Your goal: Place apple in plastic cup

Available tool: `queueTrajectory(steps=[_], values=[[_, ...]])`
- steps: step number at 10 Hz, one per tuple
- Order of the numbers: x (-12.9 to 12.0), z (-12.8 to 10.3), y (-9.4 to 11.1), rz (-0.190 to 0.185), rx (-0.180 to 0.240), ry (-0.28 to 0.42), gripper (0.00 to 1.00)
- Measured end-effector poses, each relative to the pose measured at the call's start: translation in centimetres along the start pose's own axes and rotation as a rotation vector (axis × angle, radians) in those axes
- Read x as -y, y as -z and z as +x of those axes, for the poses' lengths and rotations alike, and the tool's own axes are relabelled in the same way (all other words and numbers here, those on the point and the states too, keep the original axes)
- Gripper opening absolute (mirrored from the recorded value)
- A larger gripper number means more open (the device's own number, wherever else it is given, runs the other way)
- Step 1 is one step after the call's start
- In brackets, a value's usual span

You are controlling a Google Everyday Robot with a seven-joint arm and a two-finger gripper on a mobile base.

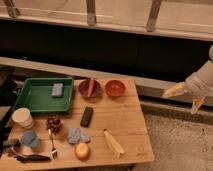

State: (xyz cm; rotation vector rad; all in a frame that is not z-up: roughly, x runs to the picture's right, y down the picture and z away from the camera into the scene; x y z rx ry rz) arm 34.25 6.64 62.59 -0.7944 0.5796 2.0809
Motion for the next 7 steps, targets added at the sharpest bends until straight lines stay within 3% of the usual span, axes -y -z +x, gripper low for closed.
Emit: queueTrajectory(steps=[4,7], values=[[0.00,0.00,0.00,0.000,0.000,0.000,0.80],[-0.49,0.49,-0.03,0.026,0.003,0.027,0.80]])
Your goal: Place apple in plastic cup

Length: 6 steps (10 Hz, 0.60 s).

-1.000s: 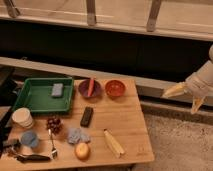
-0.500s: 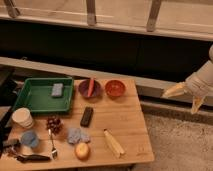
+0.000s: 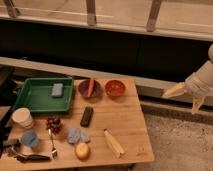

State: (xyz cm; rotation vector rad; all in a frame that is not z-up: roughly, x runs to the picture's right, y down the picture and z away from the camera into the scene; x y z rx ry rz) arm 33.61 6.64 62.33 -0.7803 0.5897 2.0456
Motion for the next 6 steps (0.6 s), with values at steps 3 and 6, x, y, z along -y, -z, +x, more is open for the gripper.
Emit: queueTrajectory(steps=[3,6], values=[[-4.8,1.4,-2.1,0.035,-0.027,0.060,0.80],[-11.7,3.8,-5.7,0.043,-0.074,0.144,0.80]])
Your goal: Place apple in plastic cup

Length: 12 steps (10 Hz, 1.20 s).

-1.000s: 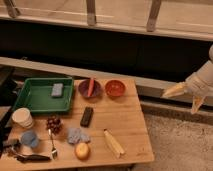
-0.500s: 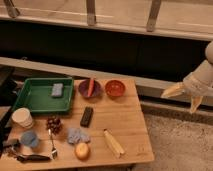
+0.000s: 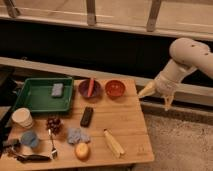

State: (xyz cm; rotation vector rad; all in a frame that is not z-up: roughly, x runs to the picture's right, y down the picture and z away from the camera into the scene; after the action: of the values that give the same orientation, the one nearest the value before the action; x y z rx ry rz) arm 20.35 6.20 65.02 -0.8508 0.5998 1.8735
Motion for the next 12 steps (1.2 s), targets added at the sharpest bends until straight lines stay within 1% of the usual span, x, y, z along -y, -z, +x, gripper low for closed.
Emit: queueTrajectory(steps=[2,7,8,9,11,12], values=[[-2.7,0.9,-1.2,-0.007,-0.004,0.045,0.80],[-2.5,1.0,-1.2,-0.006,-0.004,0.042,0.80],[-2.6,1.2,-1.5,-0.011,-0.003,0.057,0.80],[-3.1,1.9,-1.9,-0.013,0.001,0.083,0.80],[-4.5,4.2,-3.5,-0.014,0.005,0.133,0.80],[-5.4,6.2,-4.8,-0.015,0.013,0.163,0.80]])
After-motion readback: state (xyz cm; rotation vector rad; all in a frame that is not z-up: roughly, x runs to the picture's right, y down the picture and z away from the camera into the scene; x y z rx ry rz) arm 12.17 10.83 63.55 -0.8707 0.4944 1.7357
